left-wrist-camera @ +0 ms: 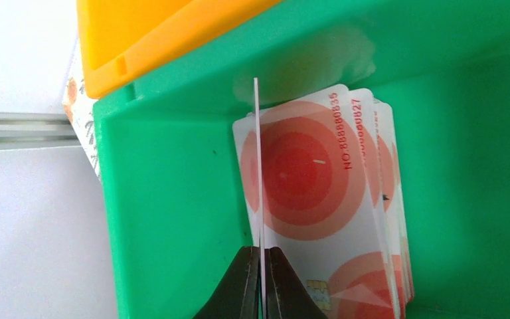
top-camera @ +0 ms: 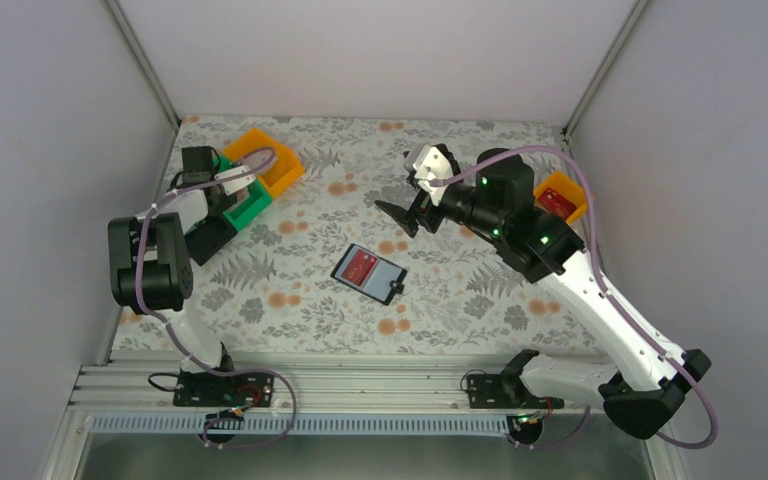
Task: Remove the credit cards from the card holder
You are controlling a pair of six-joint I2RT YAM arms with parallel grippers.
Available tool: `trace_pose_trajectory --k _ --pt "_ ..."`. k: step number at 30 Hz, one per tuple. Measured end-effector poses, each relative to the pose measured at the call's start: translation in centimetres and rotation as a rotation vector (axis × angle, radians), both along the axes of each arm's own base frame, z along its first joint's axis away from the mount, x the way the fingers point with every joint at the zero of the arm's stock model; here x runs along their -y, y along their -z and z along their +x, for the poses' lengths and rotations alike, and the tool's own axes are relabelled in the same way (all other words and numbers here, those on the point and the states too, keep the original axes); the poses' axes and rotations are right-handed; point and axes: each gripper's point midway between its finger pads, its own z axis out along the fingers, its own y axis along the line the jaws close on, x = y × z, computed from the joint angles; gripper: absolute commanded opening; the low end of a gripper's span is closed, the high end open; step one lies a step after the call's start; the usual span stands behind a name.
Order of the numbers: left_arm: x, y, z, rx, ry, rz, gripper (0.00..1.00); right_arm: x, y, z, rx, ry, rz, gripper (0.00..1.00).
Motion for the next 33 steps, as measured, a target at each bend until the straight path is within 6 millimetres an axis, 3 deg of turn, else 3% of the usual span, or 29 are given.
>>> trace_pose_trajectory --k 6,13,17,29,31,33 --pt "0.3 0.2 0.1 0.009 0.021 0.013 0.17 -0.1 0.1 -0.2 -0.007 -0.014 -0.002 0.99" --pt "0.4 -0.7 0.5 0.048 0.043 0.036 0.55 0.0 0.0 -0.6 -0.005 -0.028 0.0 0.99" --pt "0.7 -1.3 0.4 0.052 0.058 0.03 0.67 0.0 -0.1 -0.7 -0.003 -0.028 0.0 0.99" --pt "2.7 -1.3 -1.5 -0.063 0.106 -0.087 0.71 0.1 0.0 -0.9 -0.002 -0.034 -0.005 0.99" --pt "3.0 -2.0 -1.4 -0.067 0.097 -0.129 0.71 0.1 0.0 -0.9 -0.009 -0.031 0.0 0.99" --pt "3.6 -4.1 -0.9 -0.036 0.082 -0.2 0.71 0.1 -0.1 -0.8 -0.023 -0.025 0.01 0.99"
